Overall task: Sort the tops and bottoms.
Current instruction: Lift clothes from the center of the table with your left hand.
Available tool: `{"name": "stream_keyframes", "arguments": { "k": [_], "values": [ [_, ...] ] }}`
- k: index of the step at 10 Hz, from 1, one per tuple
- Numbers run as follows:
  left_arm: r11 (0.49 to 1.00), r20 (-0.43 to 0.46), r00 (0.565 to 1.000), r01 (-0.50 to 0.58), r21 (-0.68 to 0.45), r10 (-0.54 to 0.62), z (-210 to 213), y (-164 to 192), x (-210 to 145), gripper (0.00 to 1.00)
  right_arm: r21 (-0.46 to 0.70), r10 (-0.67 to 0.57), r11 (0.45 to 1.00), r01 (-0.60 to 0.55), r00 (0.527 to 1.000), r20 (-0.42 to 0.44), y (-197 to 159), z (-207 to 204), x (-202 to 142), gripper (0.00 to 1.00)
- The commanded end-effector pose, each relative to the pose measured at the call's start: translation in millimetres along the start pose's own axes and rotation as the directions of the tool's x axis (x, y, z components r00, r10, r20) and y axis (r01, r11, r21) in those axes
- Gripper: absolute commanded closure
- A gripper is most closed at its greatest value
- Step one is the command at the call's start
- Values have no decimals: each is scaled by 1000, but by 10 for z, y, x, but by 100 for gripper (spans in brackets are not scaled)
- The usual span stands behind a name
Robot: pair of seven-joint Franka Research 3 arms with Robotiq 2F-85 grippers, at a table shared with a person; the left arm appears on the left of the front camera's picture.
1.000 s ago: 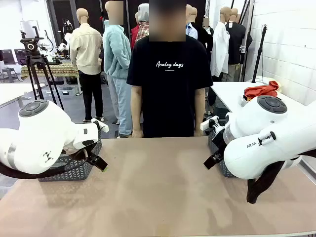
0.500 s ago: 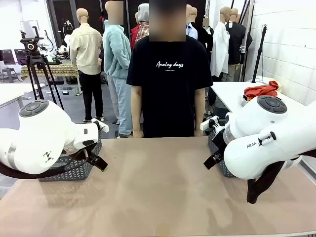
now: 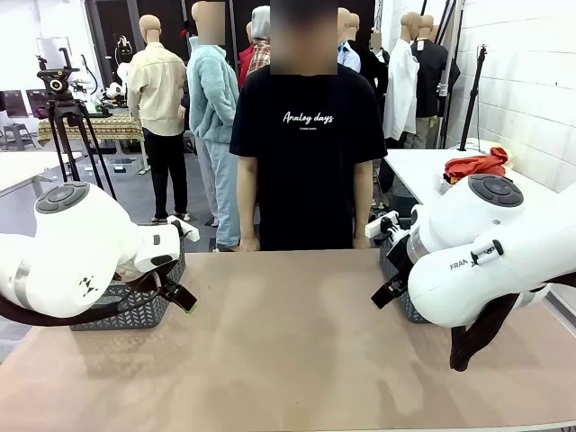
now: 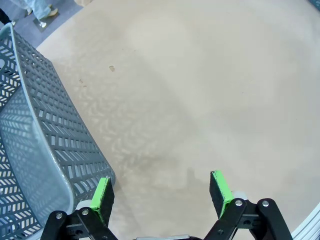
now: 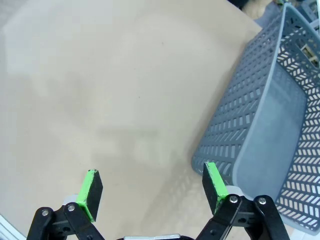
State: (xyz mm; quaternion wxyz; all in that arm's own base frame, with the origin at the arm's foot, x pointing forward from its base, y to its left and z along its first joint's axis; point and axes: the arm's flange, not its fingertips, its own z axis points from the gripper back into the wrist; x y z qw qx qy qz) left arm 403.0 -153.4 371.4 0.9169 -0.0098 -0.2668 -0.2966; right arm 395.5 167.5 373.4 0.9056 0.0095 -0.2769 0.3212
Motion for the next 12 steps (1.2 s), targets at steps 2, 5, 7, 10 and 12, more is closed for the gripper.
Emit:
{"name": "stream_keyframes", "arguments": {
  "k": [2,5,7,10,12],
  "values": [
    [1000,0,1000,-4,0,4,0,17,-5,0,0,-1,1000,1,1000,0,-1,0,0,0],
    [1000,0,1000,-4,0,4,0,17,-5,0,0,-1,1000,1,1000,0,-1,0,0,0],
    [1000,0,1000,-4,0,4,0,17,-5,0,0,-1,1000,1,1000,0,-1,0,0,0],
    [1000,0,1000,-4,0,4,0,17,-5,0,0,-1,1000,1,1000,0,-1,0,0,0],
    [1000,0,1000,-4,0,4,0,17,-5,0,0,-1,1000,1,1000,0,-1,0,0,0]
  ]
}}
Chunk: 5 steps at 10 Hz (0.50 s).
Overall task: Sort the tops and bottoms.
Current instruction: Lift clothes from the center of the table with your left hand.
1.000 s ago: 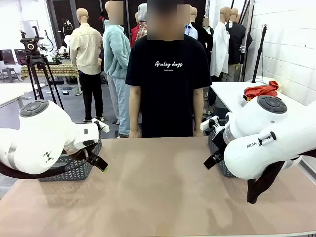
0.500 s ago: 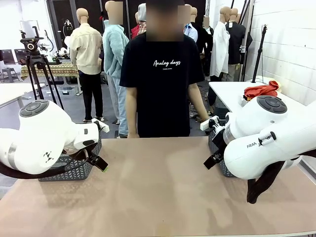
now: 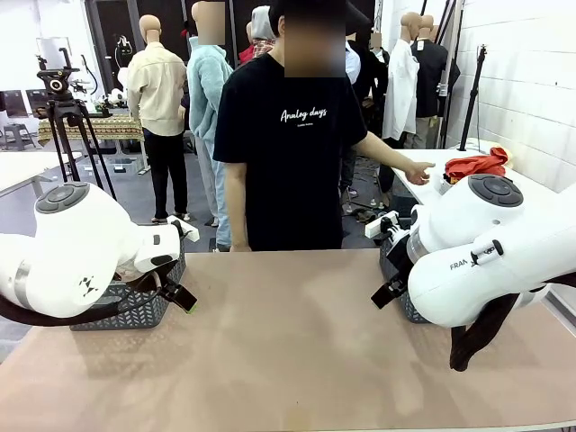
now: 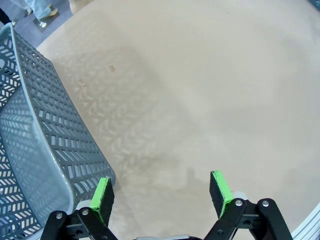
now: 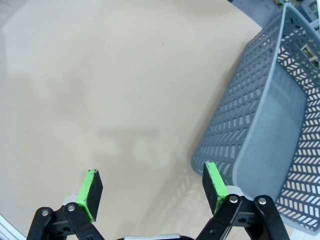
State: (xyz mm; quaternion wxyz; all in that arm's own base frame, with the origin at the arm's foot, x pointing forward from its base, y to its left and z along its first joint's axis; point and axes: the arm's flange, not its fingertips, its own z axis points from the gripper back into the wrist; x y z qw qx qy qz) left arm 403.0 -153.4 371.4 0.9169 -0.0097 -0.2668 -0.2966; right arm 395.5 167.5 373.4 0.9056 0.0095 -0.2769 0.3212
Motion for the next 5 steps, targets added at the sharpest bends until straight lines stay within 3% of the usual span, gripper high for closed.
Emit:
{"name": "stream_keyframes", "arguments": {
  "k": [1,5],
  "values": [
    [1000,0,1000,-4,0,4,0,17,-5,0,0,-1,1000,1,1000,0,-1,0,0,0],
    [1000,0,1000,-4,0,4,0,17,-5,0,0,-1,1000,1,1000,0,-1,0,0,0]
  ]
}}
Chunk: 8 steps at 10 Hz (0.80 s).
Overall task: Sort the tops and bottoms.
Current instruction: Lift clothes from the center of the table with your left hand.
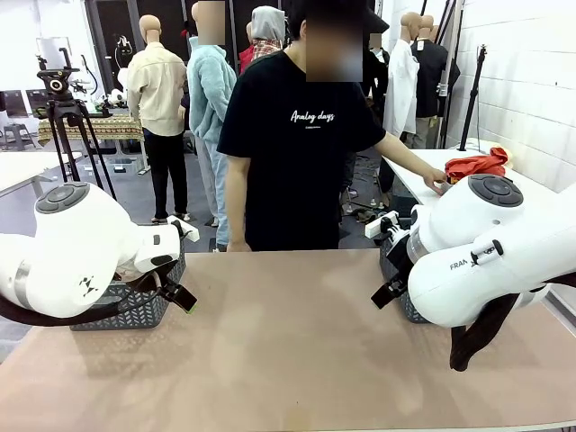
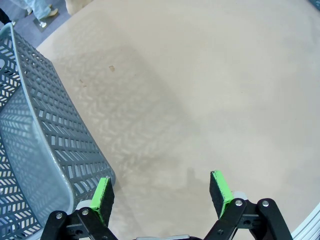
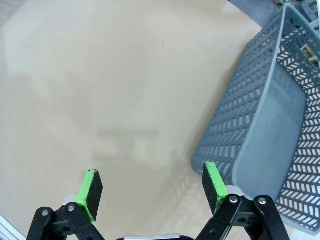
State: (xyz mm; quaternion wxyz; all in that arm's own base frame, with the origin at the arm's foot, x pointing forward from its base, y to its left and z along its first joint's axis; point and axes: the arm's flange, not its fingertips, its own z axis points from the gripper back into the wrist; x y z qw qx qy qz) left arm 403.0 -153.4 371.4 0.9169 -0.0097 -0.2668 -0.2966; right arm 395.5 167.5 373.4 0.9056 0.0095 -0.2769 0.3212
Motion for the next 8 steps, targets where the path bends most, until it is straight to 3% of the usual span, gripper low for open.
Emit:
{"name": "stream_keyframes", "arguments": {
  "k": [1,8],
  "values": [
    [1000,0,1000,-4,0,4,0,17,-5,0,0,-1,1000,1,1000,0,-1,0,0,0],
    [1000,0,1000,-4,0,4,0,17,-5,0,0,-1,1000,1,1000,0,-1,0,0,0]
  ]
}}
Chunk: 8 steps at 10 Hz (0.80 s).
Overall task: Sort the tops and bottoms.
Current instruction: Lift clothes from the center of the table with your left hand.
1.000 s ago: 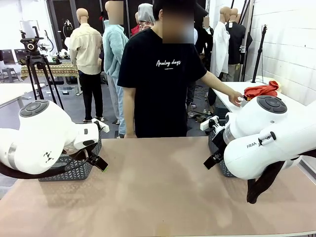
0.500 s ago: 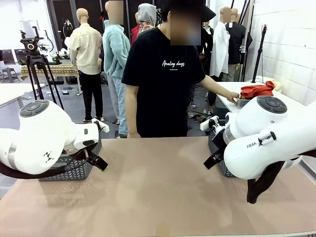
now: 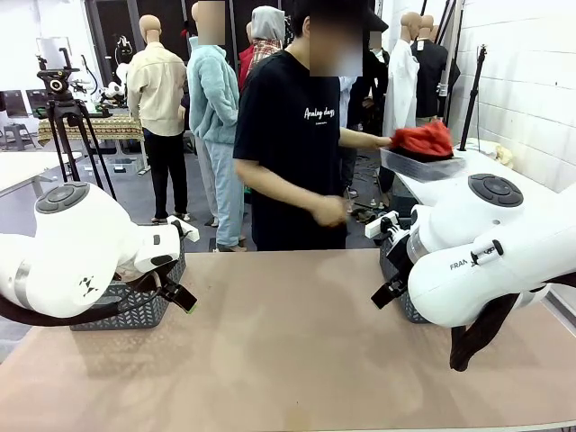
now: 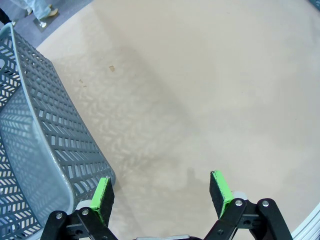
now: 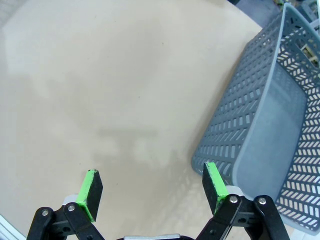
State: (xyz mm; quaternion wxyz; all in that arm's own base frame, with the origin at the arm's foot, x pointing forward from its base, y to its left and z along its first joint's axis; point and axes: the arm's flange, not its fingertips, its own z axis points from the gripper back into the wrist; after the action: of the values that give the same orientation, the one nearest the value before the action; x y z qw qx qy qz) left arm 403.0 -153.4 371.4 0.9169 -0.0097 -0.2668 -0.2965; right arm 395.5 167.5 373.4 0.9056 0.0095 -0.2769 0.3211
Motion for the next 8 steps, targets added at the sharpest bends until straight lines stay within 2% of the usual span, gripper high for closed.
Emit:
{"name": "stream_keyframes", "arguments": {
  "k": [1,7,8],
  "values": [
    [1000,0,1000,-4,0,4,0,17,-5,0,0,-1,1000,1,1000,0,-1,0,0,0],
    [1000,0,1000,0,0,0,0,0,0,0,0,0,1000,0,1000,0,0,0,0,0],
    [1000,-3,1000,-19,-18,19,151,31,42,0,-13,-1,1000,1,999,34,36,182,36,0]
  ]
}}
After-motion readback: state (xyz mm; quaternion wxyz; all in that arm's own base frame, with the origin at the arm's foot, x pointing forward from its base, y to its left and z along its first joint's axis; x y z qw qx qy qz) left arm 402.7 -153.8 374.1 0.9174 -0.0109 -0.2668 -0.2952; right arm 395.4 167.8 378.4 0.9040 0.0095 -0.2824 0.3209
